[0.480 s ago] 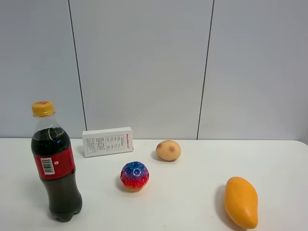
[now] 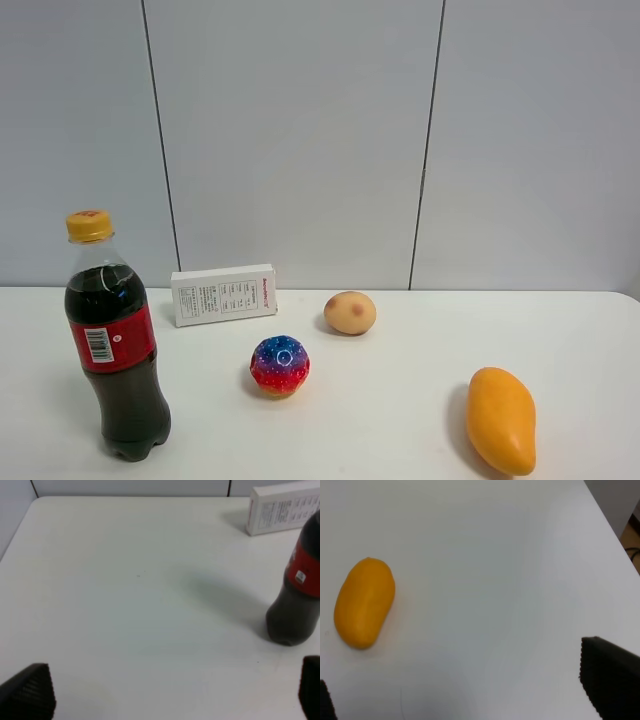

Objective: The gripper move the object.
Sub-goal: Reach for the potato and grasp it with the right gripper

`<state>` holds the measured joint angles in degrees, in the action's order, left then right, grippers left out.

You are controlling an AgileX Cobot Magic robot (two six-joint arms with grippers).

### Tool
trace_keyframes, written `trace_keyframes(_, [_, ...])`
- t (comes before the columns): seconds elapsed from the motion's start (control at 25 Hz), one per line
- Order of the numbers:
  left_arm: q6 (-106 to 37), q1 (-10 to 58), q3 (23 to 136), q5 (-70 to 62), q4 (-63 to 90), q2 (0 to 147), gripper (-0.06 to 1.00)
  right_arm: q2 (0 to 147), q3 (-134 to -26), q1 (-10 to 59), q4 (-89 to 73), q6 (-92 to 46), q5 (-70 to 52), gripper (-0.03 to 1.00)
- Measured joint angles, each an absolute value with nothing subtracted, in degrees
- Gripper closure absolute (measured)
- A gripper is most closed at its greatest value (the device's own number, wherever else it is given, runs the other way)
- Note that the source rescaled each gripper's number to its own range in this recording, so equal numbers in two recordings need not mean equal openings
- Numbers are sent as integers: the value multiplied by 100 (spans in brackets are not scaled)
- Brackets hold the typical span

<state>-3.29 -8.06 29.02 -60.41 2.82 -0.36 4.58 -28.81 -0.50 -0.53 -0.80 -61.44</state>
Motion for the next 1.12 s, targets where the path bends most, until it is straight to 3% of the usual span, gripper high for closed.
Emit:
trace_keyframes(0.28, [-329,-806,2902,-6041,282,-36,-6,632,-3255,-50,-266,-86,-6010,-3])
trace_keyframes(0.56, [-329,-806,2902,-6041,282,-36,-6,1937,-3346,-50,-770,-729,-5340,-3])
trace_keyframes(1.12, [-329,-806,2902,-6041,282,-36,-6,5338,-3463,-5,-3302,-4246,-3072,-3])
